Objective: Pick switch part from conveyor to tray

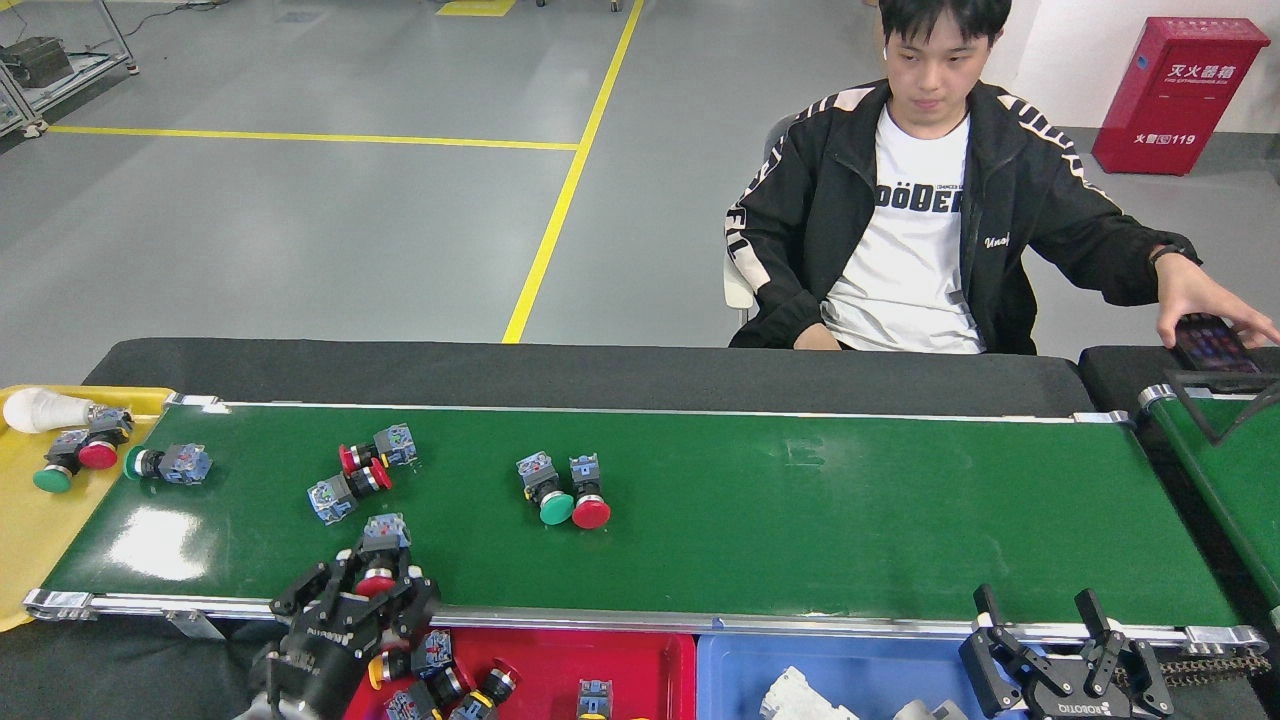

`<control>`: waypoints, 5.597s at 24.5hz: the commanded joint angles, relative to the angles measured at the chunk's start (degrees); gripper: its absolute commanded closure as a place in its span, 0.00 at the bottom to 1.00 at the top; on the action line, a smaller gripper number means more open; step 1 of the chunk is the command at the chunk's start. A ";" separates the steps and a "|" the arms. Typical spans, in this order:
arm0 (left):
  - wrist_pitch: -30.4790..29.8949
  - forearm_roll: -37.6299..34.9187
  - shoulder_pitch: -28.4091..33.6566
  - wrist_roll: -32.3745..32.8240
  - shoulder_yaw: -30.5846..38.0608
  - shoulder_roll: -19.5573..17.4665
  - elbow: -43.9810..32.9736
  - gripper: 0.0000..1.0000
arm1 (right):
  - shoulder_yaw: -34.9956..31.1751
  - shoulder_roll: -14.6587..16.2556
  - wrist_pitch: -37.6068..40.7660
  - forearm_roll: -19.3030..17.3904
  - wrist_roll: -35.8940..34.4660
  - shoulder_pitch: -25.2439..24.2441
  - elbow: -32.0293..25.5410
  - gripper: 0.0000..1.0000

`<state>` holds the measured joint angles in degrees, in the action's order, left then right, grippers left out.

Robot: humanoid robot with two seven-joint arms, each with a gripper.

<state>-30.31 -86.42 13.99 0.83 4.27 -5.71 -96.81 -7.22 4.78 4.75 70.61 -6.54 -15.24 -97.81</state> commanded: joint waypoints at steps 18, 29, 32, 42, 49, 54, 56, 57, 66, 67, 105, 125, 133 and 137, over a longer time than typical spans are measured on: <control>2.28 -0.42 1.13 0.14 19.46 7.73 -0.48 0.00 | 0.27 -0.12 0.17 0.06 -0.66 0.21 -0.89 0.03; 5.88 -1.56 -4.93 3.48 17.35 6.85 2.68 0.00 | 0.27 -0.65 0.08 0.06 -0.14 0.91 -0.81 0.03; 7.64 -5.51 -8.18 4.45 15.51 7.11 5.49 0.00 | 0.71 -0.91 0.08 0.06 -0.05 1.00 -0.89 0.03; 12.03 -8.50 -19.35 4.53 11.99 6.32 17.01 0.00 | 3.35 -1.00 0.08 0.23 -0.05 1.17 -0.98 0.03; 13.79 -8.94 -22.95 4.45 11.90 5.71 22.45 0.00 | 4.49 -0.91 -0.01 0.32 -0.05 1.17 -1.07 0.03; 15.72 -8.94 -27.43 4.45 11.99 3.68 27.99 0.00 | 4.49 -0.91 -0.01 0.32 -0.05 1.08 -1.07 0.03; 16.69 -8.86 -29.63 4.45 11.90 2.89 30.45 0.00 | 4.49 -1.00 -0.01 0.32 -0.05 1.08 -1.07 0.03; 17.22 -8.94 -30.95 4.36 11.90 2.37 32.04 0.00 | 4.49 -1.00 -0.01 0.32 -0.05 1.08 -1.07 0.03; 14.41 -5.61 -40.35 3.83 8.04 -6.16 48.73 0.98 | 4.49 -0.91 -0.01 0.32 -0.05 1.08 -1.07 0.03; 14.32 -5.43 -40.88 3.83 7.86 -6.33 49.53 0.98 | 4.49 -0.91 -0.01 0.32 -0.05 1.08 -1.07 0.03; -14.69 3.54 3.68 0.05 16.99 5.88 -3.03 0.00 | 3.88 -1.17 -0.80 0.23 2.14 -0.15 -3.35 0.03; 18.19 -3.06 1.57 2.34 7.33 9.75 -4.97 0.00 | -1.40 -2.23 -1.41 -0.21 2.24 -0.15 -3.71 0.01; 17.31 -1.74 0.34 2.25 7.25 10.01 -5.05 0.00 | -2.98 -0.03 -1.24 -0.21 2.85 -0.23 -3.71 0.01; 17.66 -1.83 -0.63 2.51 7.16 10.01 -4.97 0.00 | -2.89 -0.12 -0.97 -0.21 2.85 -0.23 -3.71 0.00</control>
<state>-12.91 -88.40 13.82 3.41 11.53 4.21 -101.03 -9.84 4.27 3.32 70.48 -3.70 -15.60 -100.64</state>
